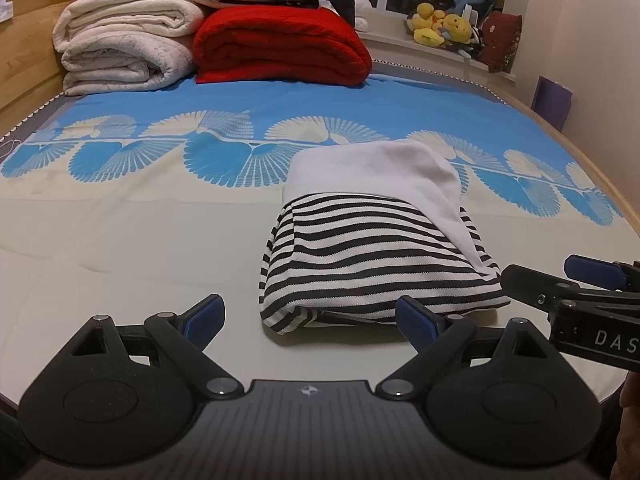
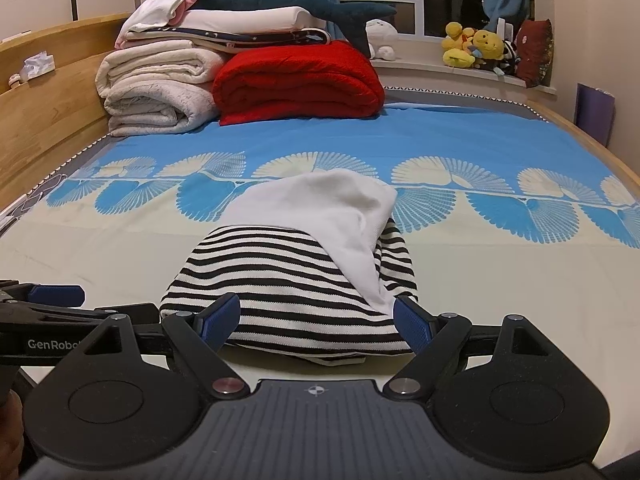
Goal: Fold small clothes
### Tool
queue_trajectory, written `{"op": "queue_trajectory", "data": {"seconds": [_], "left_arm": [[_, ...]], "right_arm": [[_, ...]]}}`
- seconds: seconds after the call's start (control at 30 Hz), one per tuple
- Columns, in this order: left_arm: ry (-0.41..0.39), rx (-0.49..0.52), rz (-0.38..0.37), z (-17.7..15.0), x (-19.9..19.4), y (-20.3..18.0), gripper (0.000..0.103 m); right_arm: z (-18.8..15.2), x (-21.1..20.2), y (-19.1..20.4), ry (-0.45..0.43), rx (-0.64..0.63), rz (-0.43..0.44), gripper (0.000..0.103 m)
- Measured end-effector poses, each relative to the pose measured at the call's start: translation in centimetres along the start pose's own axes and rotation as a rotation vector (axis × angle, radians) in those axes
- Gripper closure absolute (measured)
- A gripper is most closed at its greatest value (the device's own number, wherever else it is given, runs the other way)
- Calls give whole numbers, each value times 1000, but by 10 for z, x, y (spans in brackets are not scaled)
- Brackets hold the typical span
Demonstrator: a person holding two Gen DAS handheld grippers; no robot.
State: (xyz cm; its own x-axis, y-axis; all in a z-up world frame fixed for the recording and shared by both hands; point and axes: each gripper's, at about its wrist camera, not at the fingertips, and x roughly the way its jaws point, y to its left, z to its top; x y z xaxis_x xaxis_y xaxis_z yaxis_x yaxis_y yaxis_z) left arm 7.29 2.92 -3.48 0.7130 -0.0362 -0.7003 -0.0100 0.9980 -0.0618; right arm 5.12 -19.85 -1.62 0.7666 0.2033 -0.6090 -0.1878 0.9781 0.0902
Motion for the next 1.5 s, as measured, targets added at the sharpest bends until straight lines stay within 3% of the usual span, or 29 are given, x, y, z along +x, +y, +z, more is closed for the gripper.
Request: {"op": "queue_trajectory", "data": {"seconds": [1.5], "left_arm": [[15,-1,-23,-3,5,-2,8]], "right_arm": [[-1,3,-1,9,-12,8,18]]}}
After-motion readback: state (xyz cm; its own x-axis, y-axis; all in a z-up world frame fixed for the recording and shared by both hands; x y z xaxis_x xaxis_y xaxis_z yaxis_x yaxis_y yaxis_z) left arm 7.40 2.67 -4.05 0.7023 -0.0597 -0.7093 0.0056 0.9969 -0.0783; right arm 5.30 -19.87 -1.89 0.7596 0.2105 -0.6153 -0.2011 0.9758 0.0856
